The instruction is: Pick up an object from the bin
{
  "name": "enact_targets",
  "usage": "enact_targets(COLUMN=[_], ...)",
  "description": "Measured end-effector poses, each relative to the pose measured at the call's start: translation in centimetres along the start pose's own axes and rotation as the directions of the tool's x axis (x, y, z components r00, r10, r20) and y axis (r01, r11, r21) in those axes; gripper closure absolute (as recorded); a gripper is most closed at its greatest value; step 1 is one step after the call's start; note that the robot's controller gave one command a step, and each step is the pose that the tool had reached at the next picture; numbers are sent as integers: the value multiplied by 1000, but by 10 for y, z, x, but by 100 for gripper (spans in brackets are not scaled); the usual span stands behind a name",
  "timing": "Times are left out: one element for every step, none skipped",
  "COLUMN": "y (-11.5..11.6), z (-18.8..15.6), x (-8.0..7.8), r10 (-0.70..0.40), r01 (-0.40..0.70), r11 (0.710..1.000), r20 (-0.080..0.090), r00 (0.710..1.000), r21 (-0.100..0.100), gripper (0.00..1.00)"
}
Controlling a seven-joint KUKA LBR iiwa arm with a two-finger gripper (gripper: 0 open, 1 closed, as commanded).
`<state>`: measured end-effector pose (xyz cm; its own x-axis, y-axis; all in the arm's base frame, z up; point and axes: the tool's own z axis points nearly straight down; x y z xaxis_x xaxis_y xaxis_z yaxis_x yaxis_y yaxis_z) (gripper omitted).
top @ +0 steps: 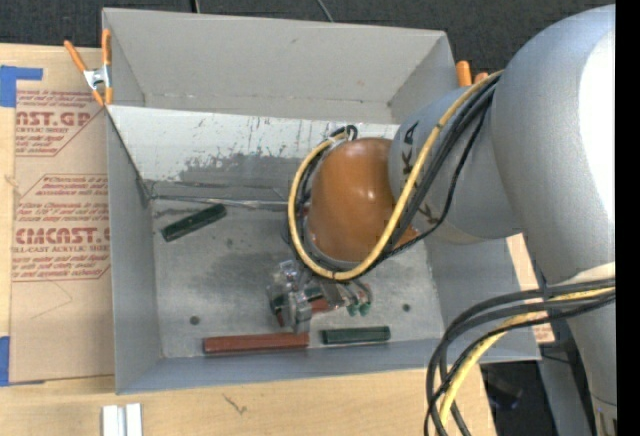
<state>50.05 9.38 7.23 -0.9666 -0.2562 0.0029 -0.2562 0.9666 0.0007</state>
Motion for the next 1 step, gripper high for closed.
enact_targets(y=[11], z=[-141], x=[13], r10=[11], r01=[-11], r11=[1000], r20=[5], r00=[1000], r21=[0], gripper=[100])
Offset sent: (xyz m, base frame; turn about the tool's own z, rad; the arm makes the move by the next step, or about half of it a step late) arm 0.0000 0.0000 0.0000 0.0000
